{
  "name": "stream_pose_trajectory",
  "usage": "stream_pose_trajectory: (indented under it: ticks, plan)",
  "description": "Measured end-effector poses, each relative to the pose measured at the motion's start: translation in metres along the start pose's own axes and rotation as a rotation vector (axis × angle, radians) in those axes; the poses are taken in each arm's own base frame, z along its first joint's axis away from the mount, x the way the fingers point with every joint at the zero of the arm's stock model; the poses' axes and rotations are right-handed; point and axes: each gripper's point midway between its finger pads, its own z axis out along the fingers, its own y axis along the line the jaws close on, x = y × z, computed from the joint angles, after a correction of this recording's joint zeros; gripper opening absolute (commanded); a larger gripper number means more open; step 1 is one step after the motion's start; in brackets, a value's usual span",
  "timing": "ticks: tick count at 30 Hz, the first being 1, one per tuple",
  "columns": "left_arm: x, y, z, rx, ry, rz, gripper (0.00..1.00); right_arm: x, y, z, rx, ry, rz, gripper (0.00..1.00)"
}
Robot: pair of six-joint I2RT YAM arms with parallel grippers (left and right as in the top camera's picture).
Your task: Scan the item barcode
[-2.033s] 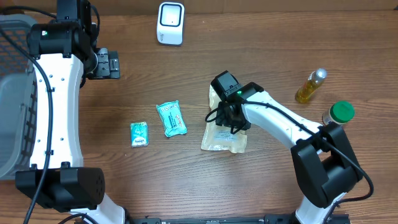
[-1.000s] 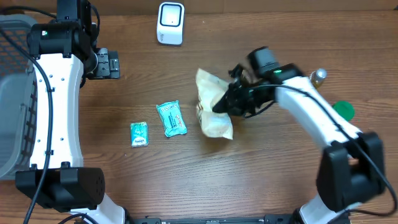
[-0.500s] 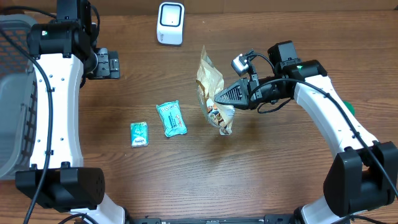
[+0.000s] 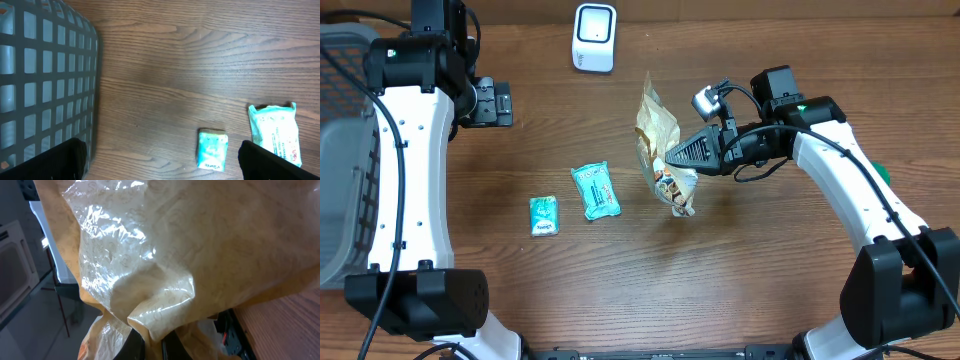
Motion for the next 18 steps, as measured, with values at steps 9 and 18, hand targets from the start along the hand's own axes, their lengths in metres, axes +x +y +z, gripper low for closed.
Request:
stream_pose_trajectory:
  ticks: [9, 18]
  plan:
    - [0.000, 0.000, 0.000, 0.000, 0.000, 0.000, 1.00, 0.001, 0.000, 0.000, 0.001, 0.000, -0.010, 0.04]
    - [-0.047, -0.003, -0.004, 0.016, -0.190, -0.040, 1.00, 0.001, 0.000, 0.000, 0.002, 0.000, -0.013, 0.04]
